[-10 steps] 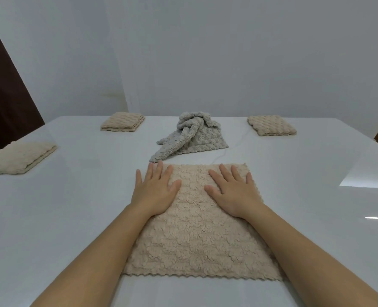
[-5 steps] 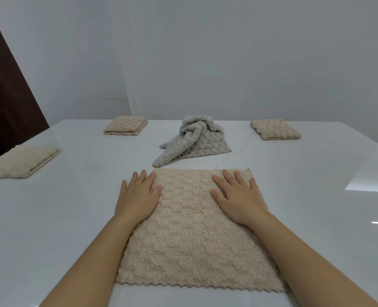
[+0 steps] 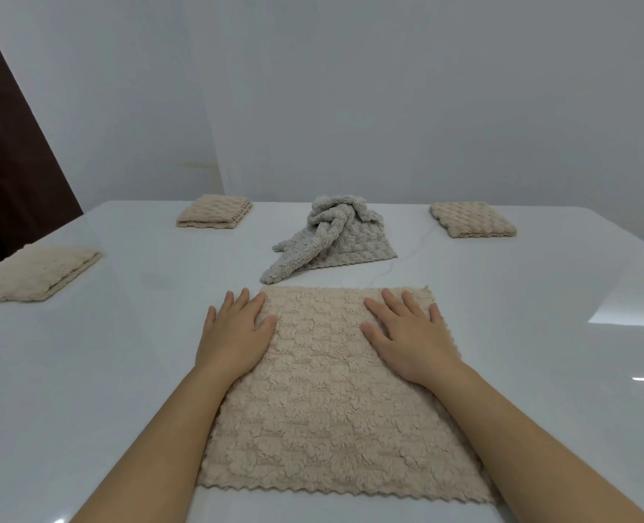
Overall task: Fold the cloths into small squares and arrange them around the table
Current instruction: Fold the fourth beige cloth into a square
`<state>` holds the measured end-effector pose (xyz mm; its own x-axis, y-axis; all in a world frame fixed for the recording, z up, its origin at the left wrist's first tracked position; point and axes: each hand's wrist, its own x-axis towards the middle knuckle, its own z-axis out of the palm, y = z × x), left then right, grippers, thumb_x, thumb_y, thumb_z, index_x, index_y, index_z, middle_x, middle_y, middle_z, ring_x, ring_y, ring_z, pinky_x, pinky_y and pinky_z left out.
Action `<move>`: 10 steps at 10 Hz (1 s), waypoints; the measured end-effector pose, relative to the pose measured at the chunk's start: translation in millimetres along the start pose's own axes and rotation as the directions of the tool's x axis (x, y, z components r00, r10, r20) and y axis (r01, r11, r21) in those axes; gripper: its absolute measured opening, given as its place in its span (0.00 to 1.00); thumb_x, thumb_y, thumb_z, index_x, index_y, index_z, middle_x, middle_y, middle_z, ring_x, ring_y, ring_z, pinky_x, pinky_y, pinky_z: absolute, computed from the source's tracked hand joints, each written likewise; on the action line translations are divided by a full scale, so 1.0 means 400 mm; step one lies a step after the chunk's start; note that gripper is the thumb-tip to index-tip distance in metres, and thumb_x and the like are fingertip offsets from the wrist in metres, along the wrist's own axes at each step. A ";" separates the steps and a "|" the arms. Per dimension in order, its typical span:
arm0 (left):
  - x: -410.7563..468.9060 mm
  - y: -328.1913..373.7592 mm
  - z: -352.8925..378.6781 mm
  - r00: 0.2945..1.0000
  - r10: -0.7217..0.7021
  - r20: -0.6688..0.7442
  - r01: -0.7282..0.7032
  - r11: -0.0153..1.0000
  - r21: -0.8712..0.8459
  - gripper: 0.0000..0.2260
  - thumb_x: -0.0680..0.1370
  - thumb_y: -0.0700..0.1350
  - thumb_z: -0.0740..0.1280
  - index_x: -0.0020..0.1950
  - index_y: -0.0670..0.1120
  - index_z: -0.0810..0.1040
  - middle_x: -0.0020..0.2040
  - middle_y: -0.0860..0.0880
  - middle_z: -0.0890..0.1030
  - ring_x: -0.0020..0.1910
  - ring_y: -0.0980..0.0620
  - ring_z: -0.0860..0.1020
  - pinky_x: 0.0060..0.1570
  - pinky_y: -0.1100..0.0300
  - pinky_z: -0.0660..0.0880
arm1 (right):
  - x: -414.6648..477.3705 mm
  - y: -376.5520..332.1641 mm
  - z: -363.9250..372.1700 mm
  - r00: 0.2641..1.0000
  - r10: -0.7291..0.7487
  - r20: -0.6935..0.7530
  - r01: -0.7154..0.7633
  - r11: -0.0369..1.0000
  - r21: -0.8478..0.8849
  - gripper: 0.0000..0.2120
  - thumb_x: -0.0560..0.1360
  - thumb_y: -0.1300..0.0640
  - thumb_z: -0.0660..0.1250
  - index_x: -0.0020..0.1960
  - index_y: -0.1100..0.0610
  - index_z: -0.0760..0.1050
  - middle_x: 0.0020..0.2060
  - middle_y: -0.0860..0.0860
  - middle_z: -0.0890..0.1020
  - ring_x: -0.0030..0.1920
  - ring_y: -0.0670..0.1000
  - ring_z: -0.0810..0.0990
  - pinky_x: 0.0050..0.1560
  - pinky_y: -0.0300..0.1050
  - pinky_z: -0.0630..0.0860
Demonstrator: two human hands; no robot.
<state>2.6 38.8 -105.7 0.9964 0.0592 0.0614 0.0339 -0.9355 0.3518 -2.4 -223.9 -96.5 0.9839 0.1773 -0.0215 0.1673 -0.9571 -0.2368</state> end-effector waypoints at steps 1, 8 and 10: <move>-0.001 0.000 0.000 1.000 -0.001 -0.001 0.001 1.000 -0.006 0.25 0.82 0.57 0.51 0.79 0.53 0.55 0.80 0.50 0.51 0.79 0.50 0.45 0.76 0.49 0.41 | 0.000 0.000 0.000 1.000 0.001 0.002 -0.001 1.000 0.006 0.27 0.81 0.37 0.45 0.79 0.40 0.50 0.79 0.45 0.47 0.79 0.52 0.43 0.76 0.61 0.39; -0.014 0.010 -0.005 0.998 0.033 -0.054 -0.035 0.999 -0.038 0.24 0.83 0.51 0.51 0.79 0.50 0.54 0.80 0.49 0.49 0.79 0.51 0.46 0.76 0.49 0.42 | 0.006 0.025 -0.007 0.996 0.085 -0.034 -0.083 0.996 0.044 0.27 0.83 0.41 0.43 0.79 0.47 0.52 0.80 0.50 0.49 0.79 0.51 0.44 0.77 0.58 0.40; -0.032 0.045 -0.024 0.962 0.214 -0.170 -0.232 0.968 -0.093 0.21 0.83 0.44 0.53 0.78 0.47 0.60 0.79 0.51 0.55 0.78 0.55 0.51 0.76 0.58 0.46 | 0.005 0.025 -0.007 0.996 0.076 -0.040 -0.075 0.997 0.031 0.27 0.82 0.41 0.44 0.79 0.47 0.52 0.80 0.50 0.49 0.79 0.52 0.44 0.76 0.58 0.40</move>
<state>-10.3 24.5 -91.1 0.9525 -0.0842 0.2927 -0.2054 -0.8871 0.4133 1.5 -233.8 -96.3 0.9955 0.0951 -0.0009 0.0915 -0.9601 -0.2644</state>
